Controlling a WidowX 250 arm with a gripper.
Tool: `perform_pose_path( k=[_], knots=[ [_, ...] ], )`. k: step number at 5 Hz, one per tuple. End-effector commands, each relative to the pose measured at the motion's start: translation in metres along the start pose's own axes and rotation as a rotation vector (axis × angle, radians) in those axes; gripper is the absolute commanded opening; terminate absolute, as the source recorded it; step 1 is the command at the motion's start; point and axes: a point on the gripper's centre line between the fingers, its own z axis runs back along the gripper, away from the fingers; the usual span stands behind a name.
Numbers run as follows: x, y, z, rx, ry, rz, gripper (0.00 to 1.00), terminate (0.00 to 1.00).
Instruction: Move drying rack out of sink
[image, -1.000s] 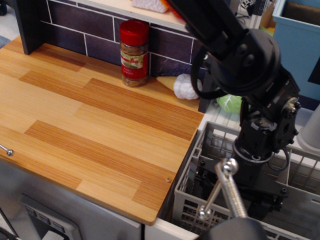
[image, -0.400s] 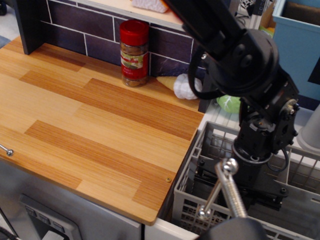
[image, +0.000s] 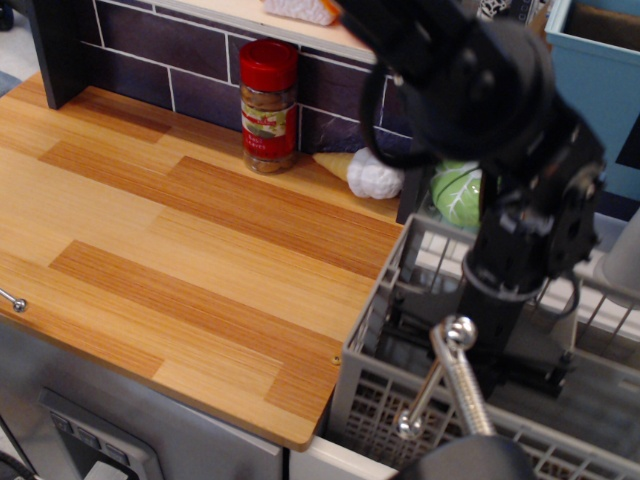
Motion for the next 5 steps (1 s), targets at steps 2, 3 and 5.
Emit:
perform_pose_path(
  k=[2, 3, 5],
  knots=[
    [0.011, 0.01, 0.13, -0.136, -0.097, -0.062, 0.0, 0.0],
    [0.01, 0.045, 0.126, -0.097, -0.123, -0.09, 0.0, 0.0],
    [0.01, 0.138, 0.112, -0.021, -0.182, -0.062, 0.0, 0.0]
  ],
)
